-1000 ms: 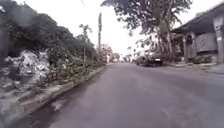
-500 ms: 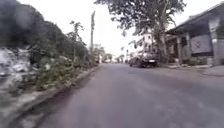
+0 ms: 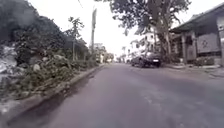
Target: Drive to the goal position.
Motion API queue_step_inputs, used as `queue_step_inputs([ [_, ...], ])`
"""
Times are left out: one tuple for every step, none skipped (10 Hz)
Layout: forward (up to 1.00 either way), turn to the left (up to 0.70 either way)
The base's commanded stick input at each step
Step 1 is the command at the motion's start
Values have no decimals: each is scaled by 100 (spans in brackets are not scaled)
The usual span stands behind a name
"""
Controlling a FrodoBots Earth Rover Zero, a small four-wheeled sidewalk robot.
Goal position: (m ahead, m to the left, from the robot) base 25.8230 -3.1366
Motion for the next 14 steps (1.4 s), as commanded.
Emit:
queue_step_inputs([
  [100,0],
  [100,0],
  [100,0],
  [100,0],
  [100,0],
  [100,0],
  [100,0],
  [100,0],
  [100,0],
  [100,0],
  [100,0],
  [100,0],
  [100,0],
  [100,0],
])
